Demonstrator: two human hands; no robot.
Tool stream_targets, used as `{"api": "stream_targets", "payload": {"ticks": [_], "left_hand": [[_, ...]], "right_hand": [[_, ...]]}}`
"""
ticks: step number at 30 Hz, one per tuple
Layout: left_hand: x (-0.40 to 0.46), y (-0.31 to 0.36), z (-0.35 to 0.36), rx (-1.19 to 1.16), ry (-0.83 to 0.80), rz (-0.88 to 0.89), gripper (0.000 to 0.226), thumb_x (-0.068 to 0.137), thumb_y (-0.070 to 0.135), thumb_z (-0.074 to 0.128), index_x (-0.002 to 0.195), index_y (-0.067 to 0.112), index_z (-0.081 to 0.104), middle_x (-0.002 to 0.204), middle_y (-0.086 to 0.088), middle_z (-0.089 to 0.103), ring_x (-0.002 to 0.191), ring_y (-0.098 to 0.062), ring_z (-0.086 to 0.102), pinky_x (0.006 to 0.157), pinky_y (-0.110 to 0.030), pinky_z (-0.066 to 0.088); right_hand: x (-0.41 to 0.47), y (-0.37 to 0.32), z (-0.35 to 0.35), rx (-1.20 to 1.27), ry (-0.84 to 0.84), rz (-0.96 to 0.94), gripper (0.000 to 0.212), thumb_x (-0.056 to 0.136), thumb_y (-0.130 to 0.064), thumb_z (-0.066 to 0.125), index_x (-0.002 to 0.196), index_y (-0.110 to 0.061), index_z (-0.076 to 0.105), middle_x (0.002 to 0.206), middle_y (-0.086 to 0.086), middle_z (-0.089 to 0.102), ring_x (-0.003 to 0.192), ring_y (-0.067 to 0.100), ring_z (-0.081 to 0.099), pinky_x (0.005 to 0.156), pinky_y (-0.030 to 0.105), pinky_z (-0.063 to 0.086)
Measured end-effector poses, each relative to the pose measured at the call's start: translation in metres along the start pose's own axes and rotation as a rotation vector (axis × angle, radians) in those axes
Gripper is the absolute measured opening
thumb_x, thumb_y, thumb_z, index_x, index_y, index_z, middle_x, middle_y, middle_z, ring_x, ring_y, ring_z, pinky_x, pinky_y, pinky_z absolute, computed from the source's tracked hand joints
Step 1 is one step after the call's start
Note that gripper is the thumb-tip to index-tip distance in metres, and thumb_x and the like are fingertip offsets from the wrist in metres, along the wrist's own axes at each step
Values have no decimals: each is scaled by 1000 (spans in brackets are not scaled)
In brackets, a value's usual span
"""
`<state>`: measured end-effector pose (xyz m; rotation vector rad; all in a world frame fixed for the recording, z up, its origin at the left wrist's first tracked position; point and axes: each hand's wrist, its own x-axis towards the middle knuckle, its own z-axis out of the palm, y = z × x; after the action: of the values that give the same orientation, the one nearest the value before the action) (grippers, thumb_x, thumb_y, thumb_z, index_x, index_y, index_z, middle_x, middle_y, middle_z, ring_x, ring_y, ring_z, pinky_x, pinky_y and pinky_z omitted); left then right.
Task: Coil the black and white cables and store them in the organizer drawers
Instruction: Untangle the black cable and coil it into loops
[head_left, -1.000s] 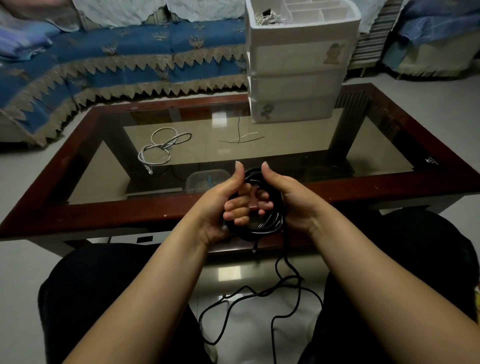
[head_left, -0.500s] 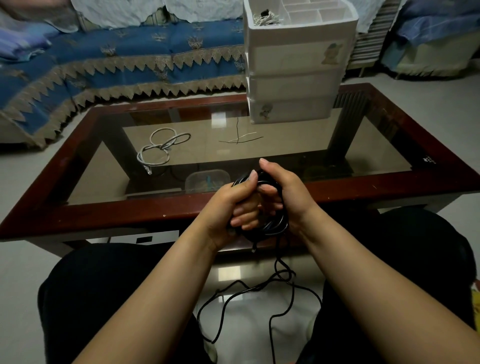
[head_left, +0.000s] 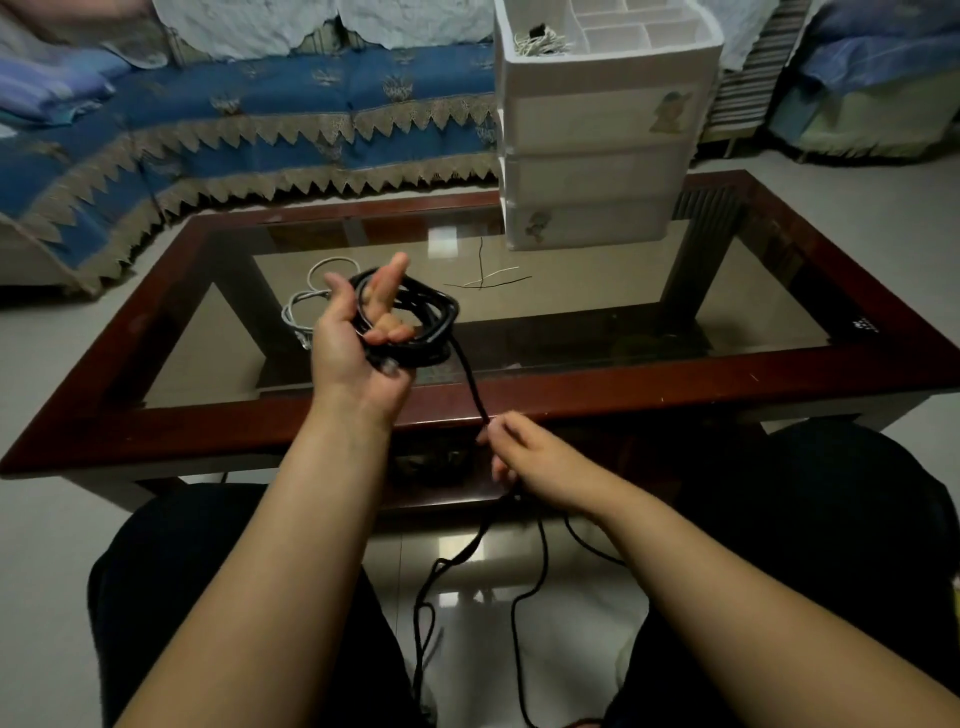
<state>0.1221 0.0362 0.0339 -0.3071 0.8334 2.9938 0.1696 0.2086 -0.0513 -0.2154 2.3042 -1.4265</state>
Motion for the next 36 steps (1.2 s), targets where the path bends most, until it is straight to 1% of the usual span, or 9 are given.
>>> {"api": "stream_targets", "payload": {"ticks": [3, 5, 10, 17, 21, 25, 28, 30, 36], "left_hand": [[7, 11, -4, 93, 111, 119, 51, 98, 48, 41, 116, 3, 59, 108, -7, 73, 35, -4, 39, 39, -10, 36], [7, 9, -7, 189, 151, 170, 50, 98, 49, 39, 110, 5, 61, 108, -5, 73, 36, -4, 38, 40, -10, 36], [1, -16, -14, 789, 126, 318, 48, 99, 48, 37, 111, 8, 61, 109, 0, 72, 40, -3, 43, 49, -15, 44], [-7, -41, -19, 1303, -125, 126, 39, 94, 48, 45, 84, 17, 68, 62, 4, 68, 58, -7, 63, 60, -23, 48], [-13, -37, -19, 1307, -297, -92, 35, 94, 38, 52, 74, 11, 62, 57, 1, 61, 54, -11, 58, 55, -27, 44], [-30, -50, -16, 1092, -342, -369, 40, 101, 28, 33, 78, 6, 57, 46, -2, 46, 34, -10, 40, 40, -22, 36], [-33, -54, -16, 776, -406, -592, 79, 87, 74, 18, 68, 7, 56, 38, 2, 35, 27, -7, 30, 35, -17, 30], [-31, -50, -17, 705, -441, -641, 88, 70, 86, 18, 68, 6, 56, 36, 3, 33, 25, -6, 29, 33, -15, 29], [-31, -40, -29, 572, -609, -701, 71, 56, 68, 74, 84, 6, 54, 40, 9, 39, 29, 1, 33, 34, -13, 28]], "right_hand": [[-2, -3, 0, -300, 269, -14, 22, 99, -37, 41, 117, -25, 45, 97, -2, 63, 87, 18, 62, 76, 39, 53], [-3, -10, 0, -521, 358, -72, 15, 100, -33, 38, 110, -24, 42, 84, 0, 63, 73, 21, 61, 64, 39, 52], [-14, -38, 3, -901, 211, -332, 22, 88, -10, 53, 106, -22, 46, 87, 3, 59, 77, 27, 60, 60, 39, 50], [-24, -80, -23, -932, 115, -583, 22, 93, -29, 54, 114, -23, 59, 110, 0, 65, 96, 18, 64, 79, 33, 51], [-25, -86, -40, -787, 153, -533, 36, 87, -43, 61, 114, -25, 45, 92, -5, 65, 84, 13, 62, 78, 31, 52], [-18, -96, -53, -653, 218, -454, 40, 78, -49, 67, 104, -28, 46, 87, -8, 61, 78, 8, 60, 69, 26, 52], [-9, -98, -58, -534, 189, -368, 38, 75, -51, 70, 96, -27, 48, 83, -8, 58, 74, 6, 56, 63, 22, 46], [-4, -96, -59, -343, 128, -324, 33, 76, -48, 70, 90, -25, 50, 80, -8, 57, 73, 7, 56, 65, 24, 48], [-5, -90, -82, -36, -249, -271, 20, 84, -23, 68, 100, -15, 60, 85, 3, 61, 81, 20, 60, 81, 35, 51]]}}
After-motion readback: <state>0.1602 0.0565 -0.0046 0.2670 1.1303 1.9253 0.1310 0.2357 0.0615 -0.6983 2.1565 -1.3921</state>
